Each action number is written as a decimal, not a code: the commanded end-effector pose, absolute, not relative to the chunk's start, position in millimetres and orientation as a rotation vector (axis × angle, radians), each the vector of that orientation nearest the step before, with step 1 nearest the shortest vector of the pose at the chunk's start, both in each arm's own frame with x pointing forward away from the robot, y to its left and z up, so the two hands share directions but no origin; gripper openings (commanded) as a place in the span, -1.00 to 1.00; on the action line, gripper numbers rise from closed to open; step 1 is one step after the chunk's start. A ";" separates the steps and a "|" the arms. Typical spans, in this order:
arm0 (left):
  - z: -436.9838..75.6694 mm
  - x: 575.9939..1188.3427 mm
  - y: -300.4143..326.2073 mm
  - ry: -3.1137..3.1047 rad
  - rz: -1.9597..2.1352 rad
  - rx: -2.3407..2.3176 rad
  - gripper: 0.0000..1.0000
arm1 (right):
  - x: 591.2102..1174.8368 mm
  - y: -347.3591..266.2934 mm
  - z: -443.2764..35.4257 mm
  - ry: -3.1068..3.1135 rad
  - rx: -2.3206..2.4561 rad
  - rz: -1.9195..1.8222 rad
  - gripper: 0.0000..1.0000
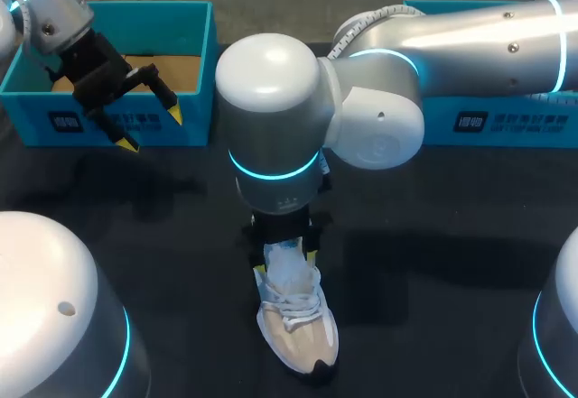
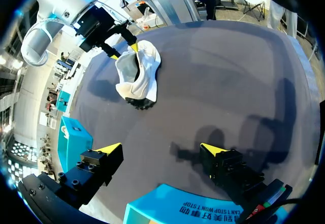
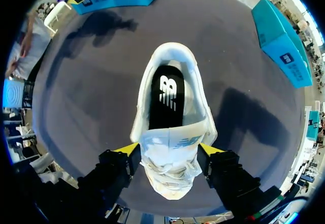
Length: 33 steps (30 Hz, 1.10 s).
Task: Take the shoe out of the shoebox, open the shoe tongue, remove and reinsert the insole, then place the shoe into the shoebox
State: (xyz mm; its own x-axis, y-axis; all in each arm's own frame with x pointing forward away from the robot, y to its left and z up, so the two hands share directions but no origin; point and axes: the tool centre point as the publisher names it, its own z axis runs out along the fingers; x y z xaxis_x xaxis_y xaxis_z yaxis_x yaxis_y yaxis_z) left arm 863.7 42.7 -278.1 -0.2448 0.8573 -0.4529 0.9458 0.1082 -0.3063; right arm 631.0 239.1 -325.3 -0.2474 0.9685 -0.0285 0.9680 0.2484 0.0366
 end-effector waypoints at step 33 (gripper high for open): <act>-277.8 863.0 42.5 2.213 -0.813 1.821 1.00 | 637.4 230.8 -327.2 2.431 1.856 -0.060 -0.33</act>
State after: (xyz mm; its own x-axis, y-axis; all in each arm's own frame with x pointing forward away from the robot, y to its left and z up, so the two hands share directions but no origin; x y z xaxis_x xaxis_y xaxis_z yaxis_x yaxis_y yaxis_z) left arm 863.7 42.7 -278.1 -0.2448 0.8573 -0.4529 0.9458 0.1083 -0.3063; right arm 634.0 230.2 -321.6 -0.2604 0.9610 -0.0930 0.9644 0.2635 0.0226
